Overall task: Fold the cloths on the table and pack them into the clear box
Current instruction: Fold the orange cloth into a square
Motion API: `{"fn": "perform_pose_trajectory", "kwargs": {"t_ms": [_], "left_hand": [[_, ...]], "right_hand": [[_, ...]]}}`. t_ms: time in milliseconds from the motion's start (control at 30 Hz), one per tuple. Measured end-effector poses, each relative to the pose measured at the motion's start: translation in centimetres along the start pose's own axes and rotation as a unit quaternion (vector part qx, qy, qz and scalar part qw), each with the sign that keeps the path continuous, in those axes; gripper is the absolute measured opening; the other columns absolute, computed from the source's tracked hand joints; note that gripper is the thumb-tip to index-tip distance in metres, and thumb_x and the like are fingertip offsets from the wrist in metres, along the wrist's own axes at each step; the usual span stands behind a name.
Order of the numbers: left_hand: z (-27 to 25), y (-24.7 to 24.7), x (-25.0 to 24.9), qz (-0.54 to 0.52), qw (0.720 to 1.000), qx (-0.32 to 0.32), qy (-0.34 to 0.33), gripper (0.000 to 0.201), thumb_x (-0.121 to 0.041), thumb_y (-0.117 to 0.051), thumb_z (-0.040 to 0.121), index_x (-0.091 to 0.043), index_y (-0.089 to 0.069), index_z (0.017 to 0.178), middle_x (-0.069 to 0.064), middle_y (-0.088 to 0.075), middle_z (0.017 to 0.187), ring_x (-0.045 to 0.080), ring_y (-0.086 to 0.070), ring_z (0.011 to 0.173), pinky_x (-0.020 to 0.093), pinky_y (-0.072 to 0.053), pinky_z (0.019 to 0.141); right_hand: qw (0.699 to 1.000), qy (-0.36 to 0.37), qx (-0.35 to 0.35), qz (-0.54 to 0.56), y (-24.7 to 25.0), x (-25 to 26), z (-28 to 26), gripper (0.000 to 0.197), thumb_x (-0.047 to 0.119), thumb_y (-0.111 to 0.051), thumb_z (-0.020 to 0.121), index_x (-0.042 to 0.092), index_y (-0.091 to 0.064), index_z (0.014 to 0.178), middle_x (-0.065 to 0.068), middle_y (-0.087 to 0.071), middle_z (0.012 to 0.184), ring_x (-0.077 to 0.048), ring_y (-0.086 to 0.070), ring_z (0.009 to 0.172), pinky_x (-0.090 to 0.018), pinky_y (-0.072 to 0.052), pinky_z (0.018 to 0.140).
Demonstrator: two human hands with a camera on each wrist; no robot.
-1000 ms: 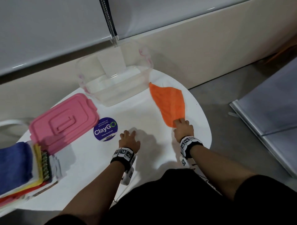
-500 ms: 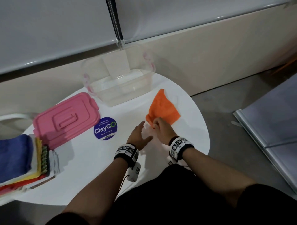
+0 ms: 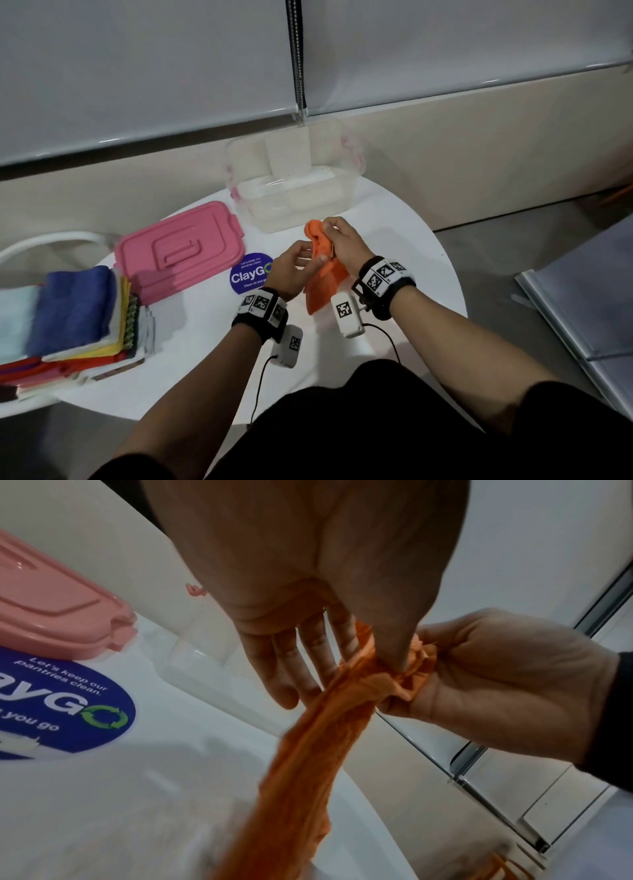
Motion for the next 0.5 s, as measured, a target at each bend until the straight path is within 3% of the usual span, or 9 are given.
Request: {"fn": "perform_pose_trajectory", "kwargs": {"t_ms": [100, 200, 233, 300, 367, 400, 467, 500], "left_hand": [[-0.1, 0.6, 0.5, -0.033, 0.999, 0.019, 0.001, 0.036, -0.057, -0.071, 0.075, -0.028, -0.063, 0.096, -0.006, -0.071, 0.094, 0.013, -0.067, 0.085, 0.034, -0.055, 0.079], [-0.3, 1.0, 1.8, -0.072, 0.996, 0.043, 0.027, 0.030, -0.055, -0.064, 0.079, -0.026, -0.062, 0.086, 0.001, -0.067, 0.083, 0.019, -0.061, 0.080, 0.041, -0.049, 0.079], [-0.5, 1.5, 2.5, -0.082, 0.995, 0.030, 0.048, 0.031, -0.054, -0.060, 0.080, -0.024, -0.061, 0.084, 0.002, -0.066, 0.082, 0.020, -0.060, 0.080, 0.041, -0.048, 0.080], [-0.8, 3.3, 3.9, -0.079, 0.992, -0.032, 0.094, 0.032, -0.055, -0.054, 0.082, -0.023, -0.055, 0.078, 0.001, -0.064, 0.078, 0.021, -0.059, 0.081, 0.043, -0.048, 0.084], [-1.4, 4.6, 4.6, -0.045, 0.990, -0.074, 0.107, 0.032, -0.052, -0.053, 0.089, -0.022, -0.053, 0.076, 0.000, -0.064, 0.079, 0.021, -0.059, 0.080, 0.042, -0.048, 0.086], [-1.7, 4.6, 4.8, 0.000, 0.993, -0.065, 0.101, 0.032, -0.051, -0.054, 0.091, -0.021, -0.055, 0.081, 0.001, -0.065, 0.083, 0.020, -0.060, 0.081, 0.036, -0.050, 0.081], [-2.8, 3.0, 6.4, 0.124, 0.985, 0.012, 0.119, 0.030, -0.050, -0.057, 0.092, -0.022, -0.061, 0.103, 0.003, -0.068, 0.096, 0.018, -0.063, 0.086, 0.023, -0.047, 0.072], [-3.5, 1.8, 8.3, 0.182, 0.970, 0.064, 0.147, 0.038, -0.050, -0.060, 0.091, -0.024, -0.061, 0.119, 0.005, -0.068, 0.106, 0.019, -0.064, 0.094, 0.022, -0.047, 0.075]], "right_hand": [[0.994, -0.030, 0.006, 0.102, -1.1, 0.1, 0.0, 0.014, 0.033, -0.058, 0.095, 0.024, -0.063, 0.086, -0.004, -0.068, 0.089, -0.020, -0.063, 0.085, -0.045, -0.051, 0.093], [0.976, -0.050, 0.068, 0.200, -2.8, 0.6, -1.1, 0.008, 0.016, -0.065, 0.093, 0.010, -0.062, 0.089, -0.010, -0.069, 0.084, -0.023, -0.065, 0.078, -0.036, -0.055, 0.079], [0.971, -0.056, 0.089, 0.213, -3.2, 0.8, -1.6, 0.003, 0.007, -0.065, 0.091, 0.008, -0.062, 0.091, -0.011, -0.068, 0.085, -0.023, -0.065, 0.077, -0.033, -0.055, 0.076], [0.971, -0.072, 0.110, 0.202, -3.2, 0.3, -2.1, 0.016, -0.006, -0.063, 0.086, 0.007, -0.063, 0.094, -0.012, -0.067, 0.087, -0.024, -0.065, 0.080, -0.033, -0.056, 0.077], [0.975, -0.108, 0.112, 0.155, -2.5, -1.4, -2.3, 0.020, -0.008, -0.065, 0.082, 0.007, -0.066, 0.095, -0.012, -0.069, 0.088, -0.025, -0.066, 0.081, -0.036, -0.054, 0.080], [0.981, -0.124, 0.107, 0.102, -2.0, -2.5, -2.5, 0.017, -0.003, -0.068, 0.080, 0.009, -0.067, 0.092, -0.011, -0.070, 0.087, -0.026, -0.066, 0.080, -0.037, -0.055, 0.080], [0.980, -0.119, 0.093, -0.127, -0.5, -4.3, -2.7, 0.007, 0.012, -0.071, 0.080, 0.015, -0.065, 0.082, -0.007, -0.069, 0.086, -0.026, -0.064, 0.083, -0.035, -0.052, 0.076], [0.953, -0.106, 0.101, -0.266, 0.0, -5.3, -3.0, 0.007, 0.018, -0.068, 0.084, 0.017, -0.062, 0.081, -0.007, -0.068, 0.091, -0.026, -0.063, 0.089, -0.031, -0.047, 0.075]]}}
Point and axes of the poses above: each hand's wrist, its own z-axis towards the middle knuckle, its own y-axis out of the back of the hand, x = y × z, the point moved 10 cm from there along z, towards the middle knuckle
